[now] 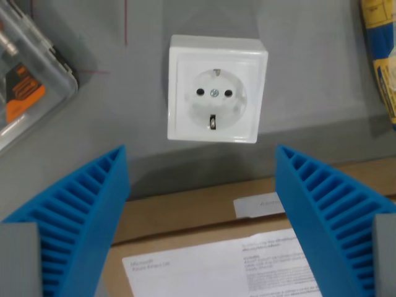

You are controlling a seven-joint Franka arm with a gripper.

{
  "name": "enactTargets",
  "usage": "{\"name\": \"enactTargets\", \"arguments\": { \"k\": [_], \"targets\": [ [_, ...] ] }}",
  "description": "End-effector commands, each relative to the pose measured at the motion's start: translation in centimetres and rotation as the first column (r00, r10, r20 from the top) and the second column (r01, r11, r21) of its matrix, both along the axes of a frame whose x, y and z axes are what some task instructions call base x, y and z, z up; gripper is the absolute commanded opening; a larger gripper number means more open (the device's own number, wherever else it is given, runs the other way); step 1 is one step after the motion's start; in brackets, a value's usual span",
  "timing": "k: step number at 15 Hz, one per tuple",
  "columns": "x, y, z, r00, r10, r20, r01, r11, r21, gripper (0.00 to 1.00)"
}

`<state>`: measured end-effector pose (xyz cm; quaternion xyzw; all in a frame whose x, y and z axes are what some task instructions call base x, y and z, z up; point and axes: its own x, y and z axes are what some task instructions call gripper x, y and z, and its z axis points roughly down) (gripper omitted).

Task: Move above the white socket

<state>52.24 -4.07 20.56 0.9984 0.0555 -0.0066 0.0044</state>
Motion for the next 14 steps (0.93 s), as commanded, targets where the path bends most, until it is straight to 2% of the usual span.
{"name": "enactTargets", "arguments": {
  "k": [1,7,14],
  "targets": [
    [1.3,-0.6,-0.7,0.997,-0.076,-0.017,0.076,0.997,0.014,1.00],
    [2.1,-1.0,-1.7,0.997,-0.079,-0.012,0.080,0.997,0.024,1.00],
    [2.4,-1.2,-2.1,0.997,-0.071,-0.009,0.071,0.997,0.026,1.00]
  ]
}}
